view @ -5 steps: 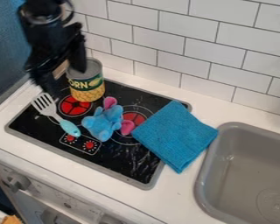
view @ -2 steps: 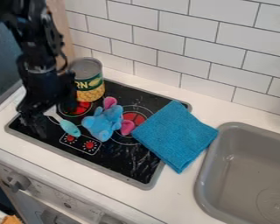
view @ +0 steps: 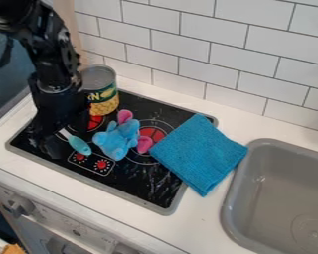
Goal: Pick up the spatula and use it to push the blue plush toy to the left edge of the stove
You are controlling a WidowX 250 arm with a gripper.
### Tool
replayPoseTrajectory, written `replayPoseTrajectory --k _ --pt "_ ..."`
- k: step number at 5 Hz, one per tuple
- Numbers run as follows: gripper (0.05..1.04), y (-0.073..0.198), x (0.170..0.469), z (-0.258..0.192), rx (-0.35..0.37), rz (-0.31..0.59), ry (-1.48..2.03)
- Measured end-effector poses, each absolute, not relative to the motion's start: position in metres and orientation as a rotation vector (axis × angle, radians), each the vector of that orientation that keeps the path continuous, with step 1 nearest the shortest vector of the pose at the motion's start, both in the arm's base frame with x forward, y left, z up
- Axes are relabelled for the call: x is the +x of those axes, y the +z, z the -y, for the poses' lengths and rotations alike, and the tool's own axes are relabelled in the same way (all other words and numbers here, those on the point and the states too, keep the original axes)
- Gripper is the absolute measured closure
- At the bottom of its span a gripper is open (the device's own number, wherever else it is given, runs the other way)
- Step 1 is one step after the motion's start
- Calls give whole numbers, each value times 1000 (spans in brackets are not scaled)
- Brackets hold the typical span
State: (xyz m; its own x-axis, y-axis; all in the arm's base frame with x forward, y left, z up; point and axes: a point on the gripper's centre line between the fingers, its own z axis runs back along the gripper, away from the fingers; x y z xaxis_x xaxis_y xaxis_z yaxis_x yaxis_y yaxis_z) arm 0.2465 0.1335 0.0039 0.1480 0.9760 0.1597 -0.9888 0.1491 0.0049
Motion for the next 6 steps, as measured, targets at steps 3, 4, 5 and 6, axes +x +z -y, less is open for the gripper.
replayPoseTrajectory --k 3,4,5,6 --pt "425 -11 255 -135 175 143 1366" --pt "711 -13 255 -133 168 151 1380" --pt "781 -12 255 -131 159 152 1388" --pt "781 -7 246 -136 151 133 1415"
